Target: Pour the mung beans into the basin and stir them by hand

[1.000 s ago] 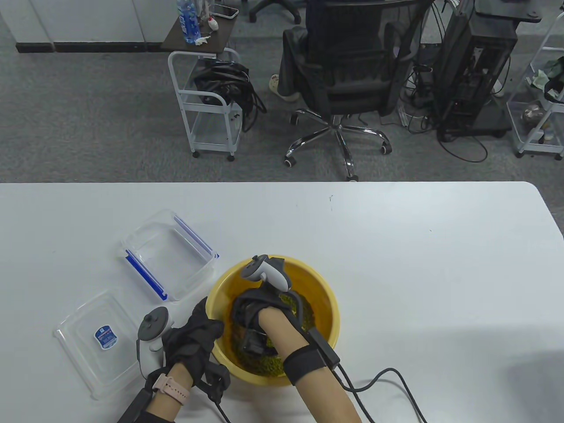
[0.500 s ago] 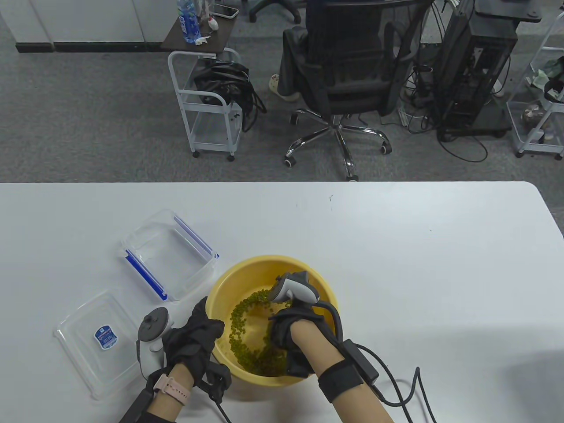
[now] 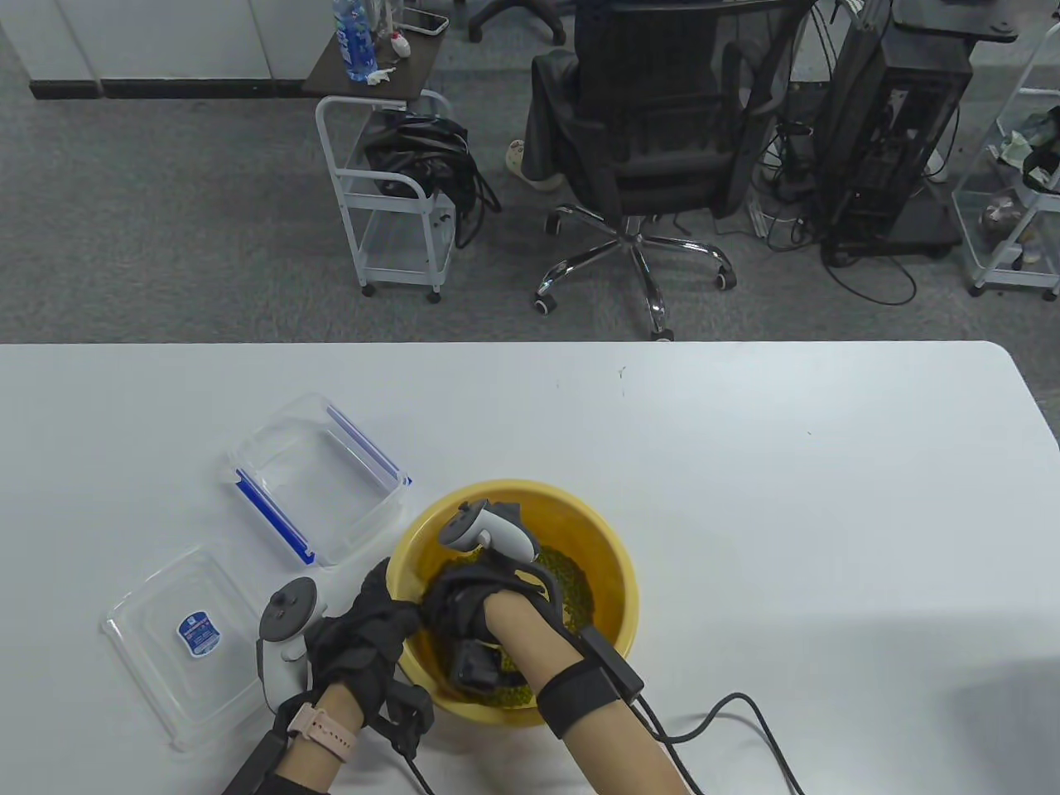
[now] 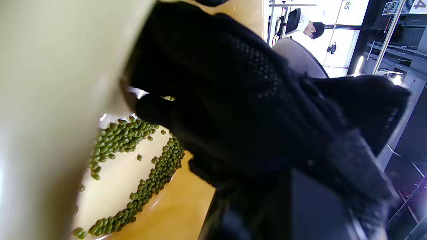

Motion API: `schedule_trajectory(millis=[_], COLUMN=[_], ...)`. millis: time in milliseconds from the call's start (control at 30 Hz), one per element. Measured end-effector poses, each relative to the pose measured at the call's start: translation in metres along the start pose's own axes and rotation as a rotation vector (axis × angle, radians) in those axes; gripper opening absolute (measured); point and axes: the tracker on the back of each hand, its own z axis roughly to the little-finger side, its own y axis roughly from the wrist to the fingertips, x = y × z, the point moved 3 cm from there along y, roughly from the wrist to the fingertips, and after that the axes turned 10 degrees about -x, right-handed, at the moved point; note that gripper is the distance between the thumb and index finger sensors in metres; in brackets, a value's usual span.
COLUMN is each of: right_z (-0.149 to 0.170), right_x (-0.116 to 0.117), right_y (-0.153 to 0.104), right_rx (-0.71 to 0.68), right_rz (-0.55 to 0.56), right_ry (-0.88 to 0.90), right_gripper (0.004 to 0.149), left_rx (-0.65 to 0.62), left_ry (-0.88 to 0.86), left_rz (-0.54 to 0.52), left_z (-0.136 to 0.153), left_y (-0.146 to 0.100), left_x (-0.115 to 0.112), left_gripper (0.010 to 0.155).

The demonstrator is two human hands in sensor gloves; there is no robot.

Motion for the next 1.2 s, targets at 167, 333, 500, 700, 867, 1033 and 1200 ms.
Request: schedule_trajectory(millis=[167,333,500,700,867,1033,1200], right_z=[0.031,0.062,0.072,0.060,0.030,0.007,0.011], right_x=[-0.037,-0.038,-0.018,0.014,0.047,0.029,-0.015], right_y=[-0.008,-0.027,-0.036,-0.039,-0.026,-0.004,0.006], right_rx=[0.098,0.190,0.152,0.105,-0.004,-0.018,0.072], right_rz=[0.222,0.146,0.012,-0.110,-0.270,-0.194,0.112], right_ry=[-0.156,-0.108,-0.130,-0.215,-0.180,0.062,0.008], right_gripper=[0.053,0.054,0.053,0.052,0.052,0.053,0.053], left_rx=[-0.002,-0.002,-0.003,-0.002,-0.001,-0.002,-0.001], left_ry=[-0.001,-0.001,0.000,-0.003,-0.001,0.002,-0.001], left_rz=[-0.003,-0.007,-0.012,-0.013,-0.009,-0.004,-0.003], left_z=[0.000,0.000,0.000,0.000,0.000,0.000,0.000], left_y=[0.000,0.000,0.000,0.000,0.000,-0.001,-0.001], left_x=[0.000,0.000,0.000,0.000,0.000,0.000,0.000], left_gripper=[0.071,0.072,0.072,0.072,0.072,0.071,0.071])
